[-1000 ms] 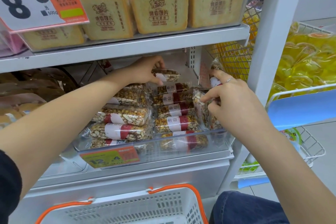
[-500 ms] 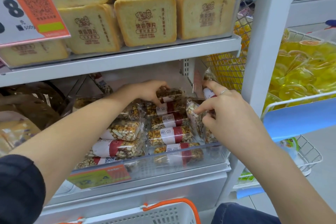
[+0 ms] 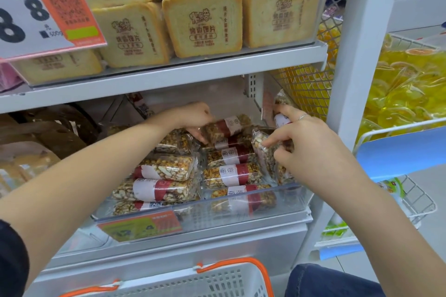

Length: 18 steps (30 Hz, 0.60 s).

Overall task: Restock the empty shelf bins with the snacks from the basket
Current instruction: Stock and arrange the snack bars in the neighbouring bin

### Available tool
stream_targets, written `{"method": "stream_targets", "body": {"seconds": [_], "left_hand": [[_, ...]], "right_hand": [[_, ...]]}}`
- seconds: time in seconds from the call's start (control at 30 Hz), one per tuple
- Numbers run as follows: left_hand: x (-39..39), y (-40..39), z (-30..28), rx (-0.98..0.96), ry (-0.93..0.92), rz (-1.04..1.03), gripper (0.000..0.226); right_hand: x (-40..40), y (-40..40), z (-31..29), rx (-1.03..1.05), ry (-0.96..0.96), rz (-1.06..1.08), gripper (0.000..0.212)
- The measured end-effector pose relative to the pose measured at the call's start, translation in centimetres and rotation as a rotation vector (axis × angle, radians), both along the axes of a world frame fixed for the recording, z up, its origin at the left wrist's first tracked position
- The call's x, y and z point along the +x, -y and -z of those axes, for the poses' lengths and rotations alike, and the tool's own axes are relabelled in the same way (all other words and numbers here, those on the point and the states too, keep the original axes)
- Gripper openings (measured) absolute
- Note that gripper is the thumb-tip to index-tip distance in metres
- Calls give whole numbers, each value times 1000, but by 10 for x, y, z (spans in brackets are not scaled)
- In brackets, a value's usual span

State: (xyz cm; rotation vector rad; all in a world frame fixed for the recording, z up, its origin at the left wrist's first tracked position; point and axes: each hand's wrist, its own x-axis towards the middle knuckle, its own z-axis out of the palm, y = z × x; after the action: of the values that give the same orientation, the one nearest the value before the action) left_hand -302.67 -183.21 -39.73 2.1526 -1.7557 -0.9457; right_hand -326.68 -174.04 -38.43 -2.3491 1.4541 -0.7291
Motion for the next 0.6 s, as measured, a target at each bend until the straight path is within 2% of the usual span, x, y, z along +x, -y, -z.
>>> {"method": "stream_targets", "body": {"seconds": [0.07, 0.13, 0.23, 0.3, 0.37, 0.4, 0.43, 0.47, 0.5, 0.53, 0.57, 0.6], "left_hand": [[0, 4, 6, -258, 347, 139, 18], [-5, 6, 4, -397, 448, 243, 25], [-17, 10, 4, -224, 377, 265, 36], [-20, 14, 11, -157, 415, 298, 46], [-20, 14, 12, -226, 401, 262, 56], [-22, 12, 8, -260, 334, 209, 62], [-23, 10, 4, -243, 235, 138, 62], [-26, 8, -1, -165, 107, 82, 54], [-28, 7, -4, -31, 3, 52, 40], [-29, 5, -5, 73, -37, 45, 36], [-27, 5, -3, 97, 23, 75, 40], [-21, 7, -3, 33, 159, 150, 42]], "right_hand": [[-1, -1, 1, -4, -7, -2, 35], [-2, -1, 1, -7, -4, -2, 35], [-1, 1, 2, -14, 7, -6, 34], [-1, 1, 1, -11, -1, -4, 33], [-1, 0, 0, -9, -10, 2, 33], [-1, 0, -1, -7, -13, 3, 33], [-1, 0, -1, -4, -14, 2, 33], [-1, 0, -1, -4, -12, 0, 33], [-1, 0, -2, -3, -9, -5, 34], [-1, 0, -2, -2, -7, -11, 34], [-1, 0, -2, 1, -7, -15, 33], [-1, 0, -2, 4, -6, -17, 33]]}}
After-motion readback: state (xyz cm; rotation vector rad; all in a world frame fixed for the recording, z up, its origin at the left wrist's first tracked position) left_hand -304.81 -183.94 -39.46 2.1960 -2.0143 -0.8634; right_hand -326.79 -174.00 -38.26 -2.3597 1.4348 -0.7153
